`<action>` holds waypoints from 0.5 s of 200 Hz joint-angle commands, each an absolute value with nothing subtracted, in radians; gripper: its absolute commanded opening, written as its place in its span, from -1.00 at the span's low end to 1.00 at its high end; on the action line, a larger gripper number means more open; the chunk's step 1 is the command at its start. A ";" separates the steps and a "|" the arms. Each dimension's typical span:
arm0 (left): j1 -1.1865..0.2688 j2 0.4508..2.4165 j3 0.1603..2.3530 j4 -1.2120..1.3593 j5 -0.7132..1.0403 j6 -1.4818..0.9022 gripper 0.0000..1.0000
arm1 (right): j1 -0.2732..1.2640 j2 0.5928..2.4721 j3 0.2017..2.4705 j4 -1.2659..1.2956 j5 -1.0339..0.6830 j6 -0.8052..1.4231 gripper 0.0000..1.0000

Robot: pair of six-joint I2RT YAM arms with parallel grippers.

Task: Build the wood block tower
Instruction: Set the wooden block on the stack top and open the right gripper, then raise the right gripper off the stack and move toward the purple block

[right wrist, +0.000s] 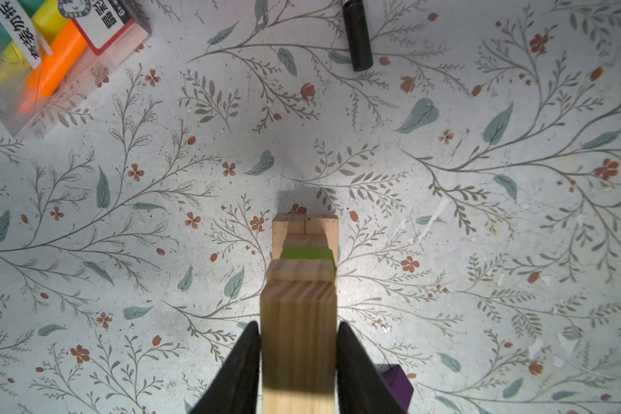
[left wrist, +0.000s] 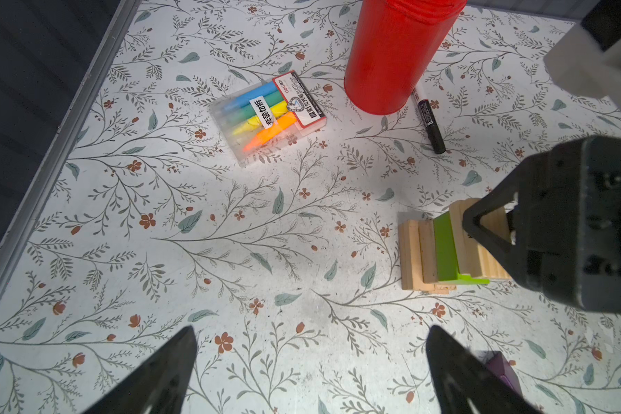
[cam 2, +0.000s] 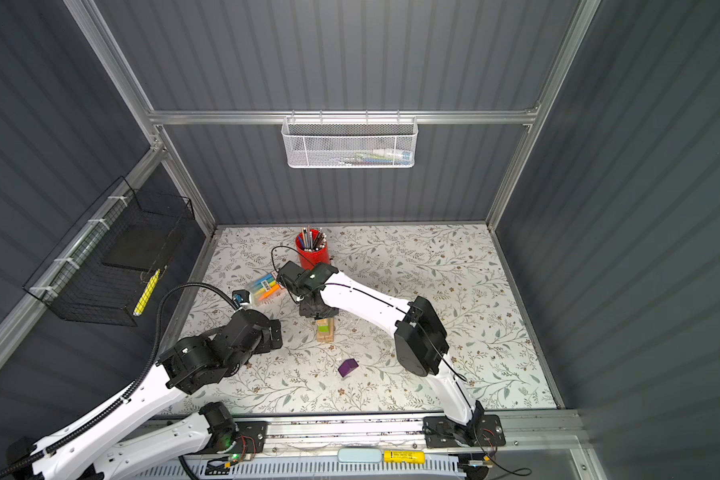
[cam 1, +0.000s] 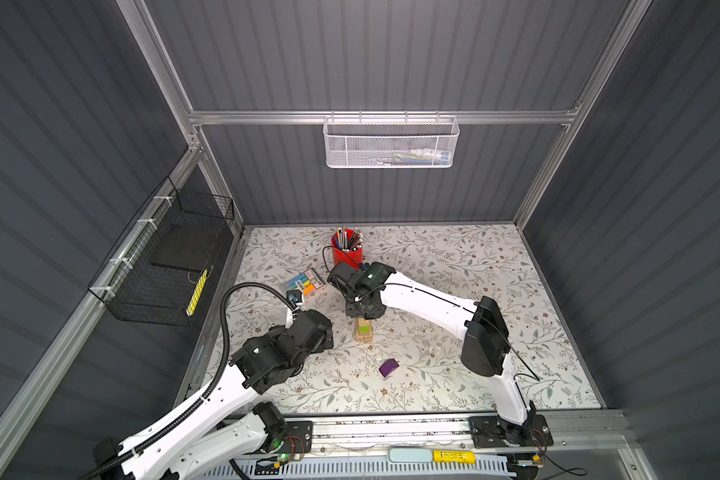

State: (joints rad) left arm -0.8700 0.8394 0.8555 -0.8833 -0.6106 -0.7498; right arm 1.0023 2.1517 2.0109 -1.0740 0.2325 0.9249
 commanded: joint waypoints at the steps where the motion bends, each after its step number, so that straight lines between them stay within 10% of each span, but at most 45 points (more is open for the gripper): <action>1: -0.873 0.825 0.851 -0.909 -0.629 -0.758 0.99 | 1.008 2.152 2.042 -1.103 0.250 0.912 -0.27; 100: -0.874 0.828 0.851 -0.910 -0.629 -0.759 1.00 | 0.998 2.168 2.055 -1.099 0.252 0.905 -0.31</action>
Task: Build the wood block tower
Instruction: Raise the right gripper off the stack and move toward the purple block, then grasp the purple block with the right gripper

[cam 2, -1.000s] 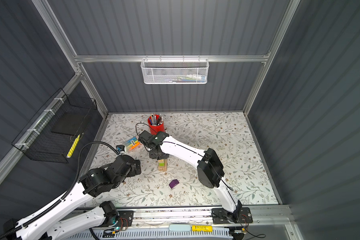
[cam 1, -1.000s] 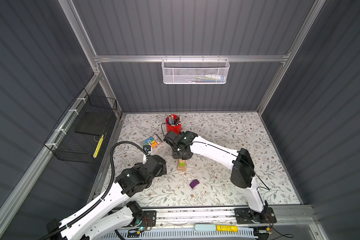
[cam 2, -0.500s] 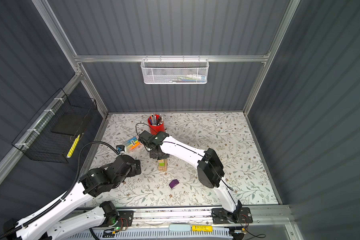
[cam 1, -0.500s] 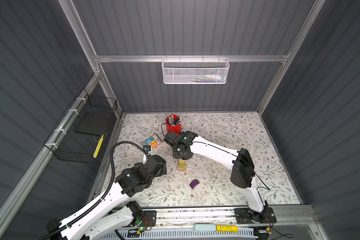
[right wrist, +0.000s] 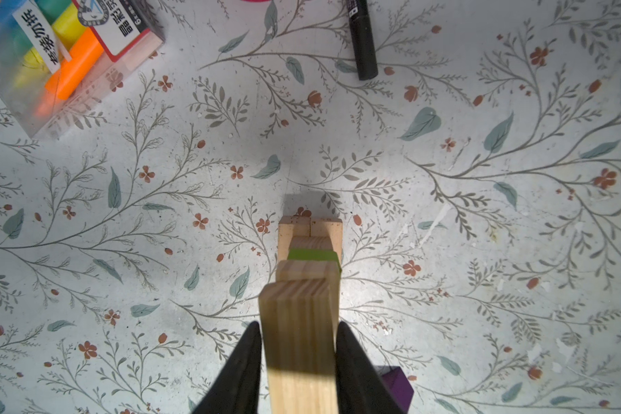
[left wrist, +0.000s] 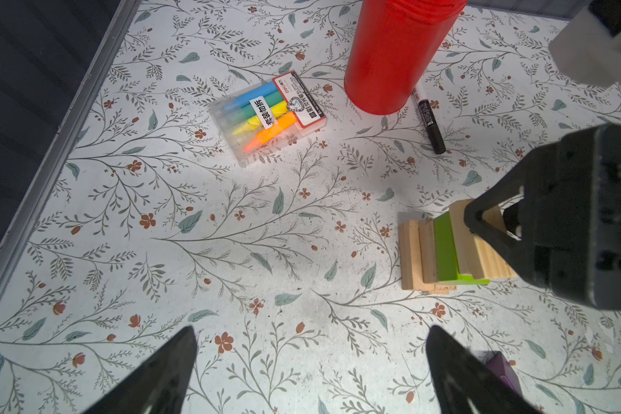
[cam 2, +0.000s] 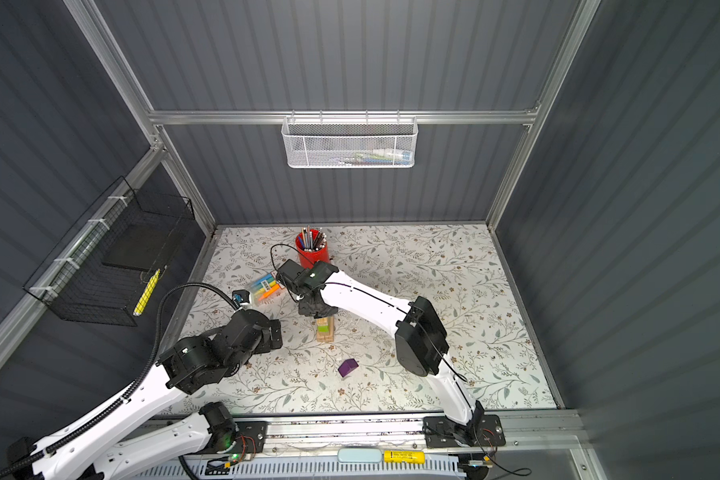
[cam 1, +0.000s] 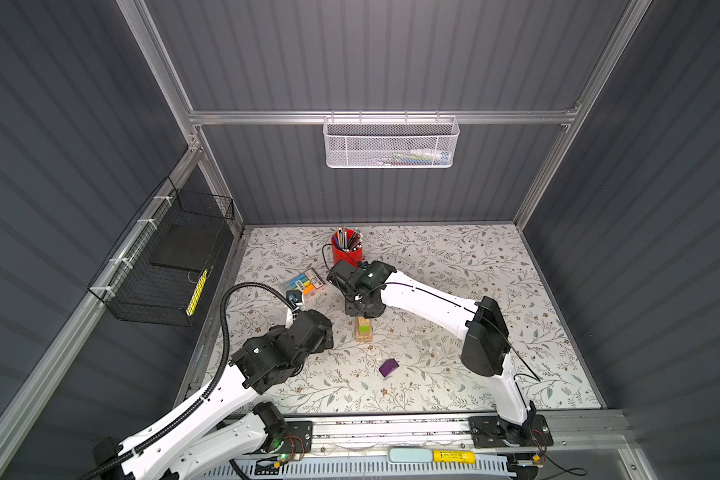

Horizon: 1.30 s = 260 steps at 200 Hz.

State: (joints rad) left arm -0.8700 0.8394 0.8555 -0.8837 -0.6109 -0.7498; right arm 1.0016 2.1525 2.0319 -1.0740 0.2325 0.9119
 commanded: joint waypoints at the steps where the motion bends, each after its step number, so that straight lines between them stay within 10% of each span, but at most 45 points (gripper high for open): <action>1: -0.873 0.828 0.850 -0.909 -0.629 -0.759 0.99 | 0.999 2.168 2.055 -1.099 0.252 0.904 -0.31; 121: -0.874 0.821 0.888 -0.921 -0.600 -0.755 0.99 | 1.006 2.048 2.024 -1.097 0.248 0.894 -0.02; 260: -0.874 0.788 0.886 -0.937 -0.482 -0.697 0.99 | 1.203 1.685 1.267 -0.788 0.263 1.323 0.39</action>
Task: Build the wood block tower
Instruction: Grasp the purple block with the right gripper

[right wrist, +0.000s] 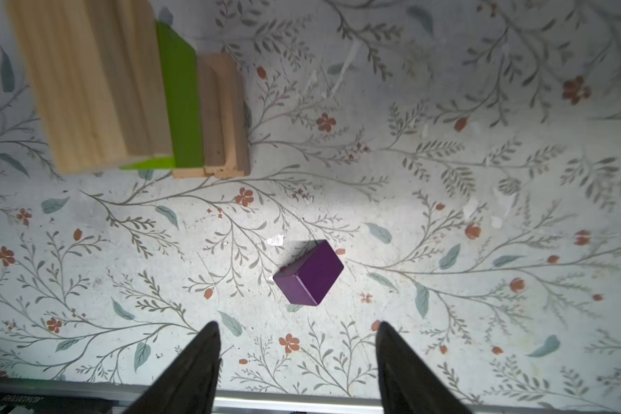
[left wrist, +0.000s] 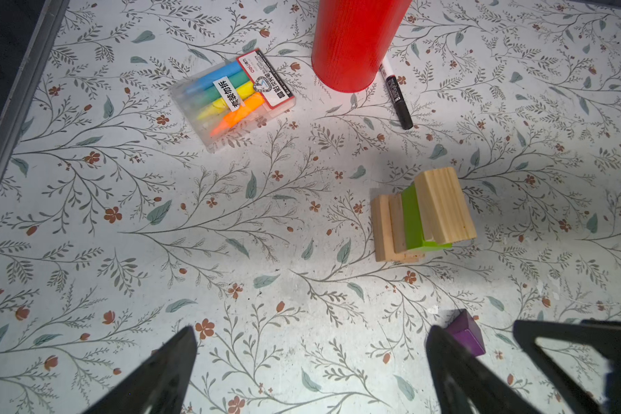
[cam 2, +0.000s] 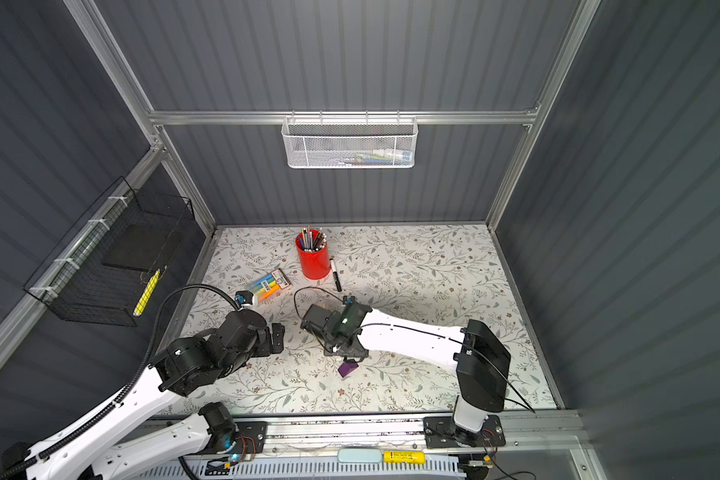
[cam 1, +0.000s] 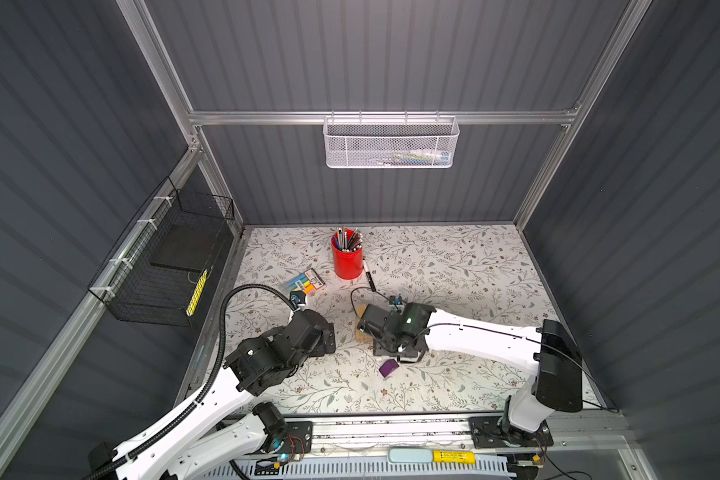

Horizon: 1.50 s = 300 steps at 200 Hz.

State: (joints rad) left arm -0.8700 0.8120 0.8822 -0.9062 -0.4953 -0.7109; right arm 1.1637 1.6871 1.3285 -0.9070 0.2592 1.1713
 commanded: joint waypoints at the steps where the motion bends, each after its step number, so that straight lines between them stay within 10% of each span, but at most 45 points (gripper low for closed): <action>1: -0.874 0.788 0.886 -0.937 -0.482 -0.697 0.99 | 1.204 1.686 1.263 -0.783 0.260 1.326 0.39; 141: -0.874 0.751 0.890 -0.975 -0.511 -0.711 1.00 | 1.216 1.792 1.117 -0.628 0.275 1.559 0.33; 300: -0.874 0.762 0.903 -0.983 -0.533 -0.711 1.00 | 1.166 1.864 1.202 -0.722 0.251 1.462 -0.33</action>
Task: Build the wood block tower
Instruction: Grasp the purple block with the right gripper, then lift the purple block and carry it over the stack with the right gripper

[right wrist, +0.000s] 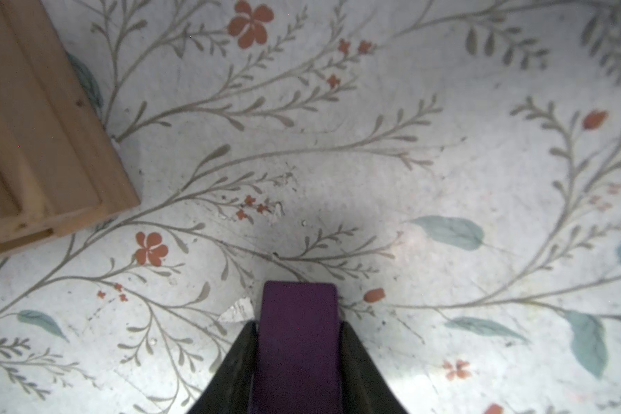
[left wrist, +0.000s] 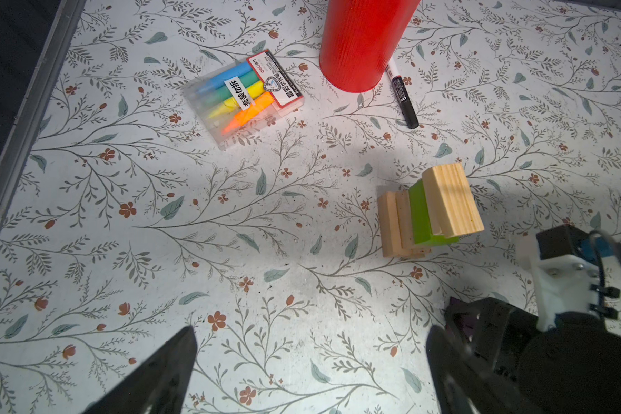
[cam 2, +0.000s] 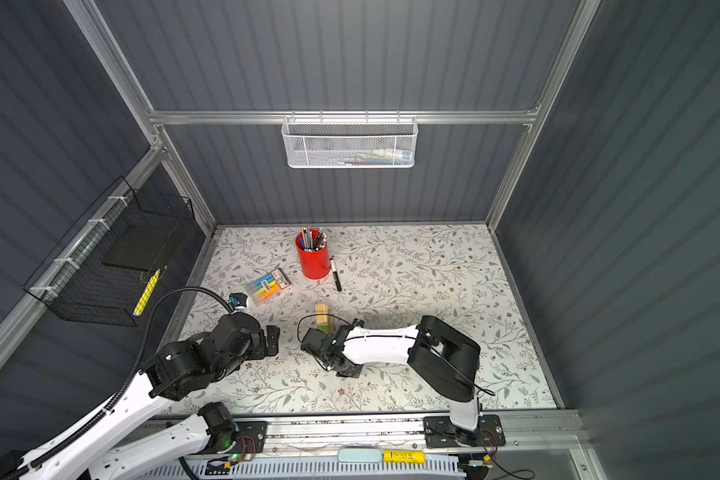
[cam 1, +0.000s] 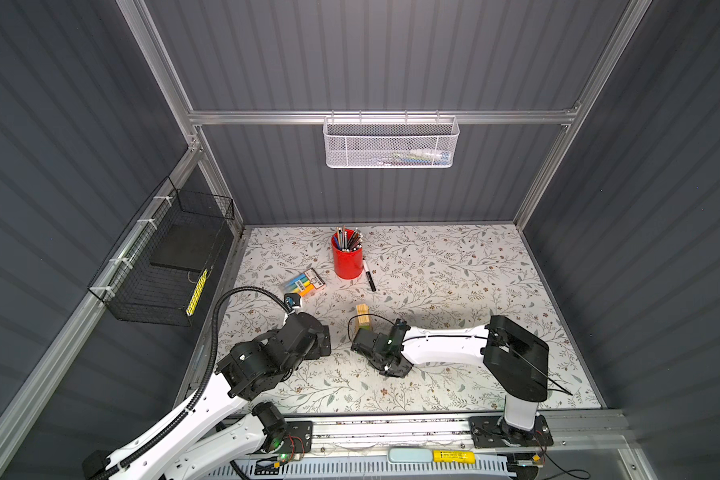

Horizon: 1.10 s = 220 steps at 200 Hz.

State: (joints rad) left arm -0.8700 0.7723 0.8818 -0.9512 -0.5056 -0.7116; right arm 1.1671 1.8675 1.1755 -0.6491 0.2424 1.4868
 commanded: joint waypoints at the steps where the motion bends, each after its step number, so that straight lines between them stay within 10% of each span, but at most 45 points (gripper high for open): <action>1: -0.874 0.762 0.903 -0.983 -0.533 -0.710 0.99 | 1.166 1.863 1.203 -0.724 0.252 1.461 -0.33; 127: -0.874 0.783 0.914 -0.942 -0.574 -0.730 0.99 | 1.165 1.561 1.285 -0.980 0.366 1.101 -0.41; 220: -0.873 0.799 0.890 -0.949 -0.623 -0.831 0.99 | 1.041 1.764 1.675 -1.009 0.239 0.740 -0.38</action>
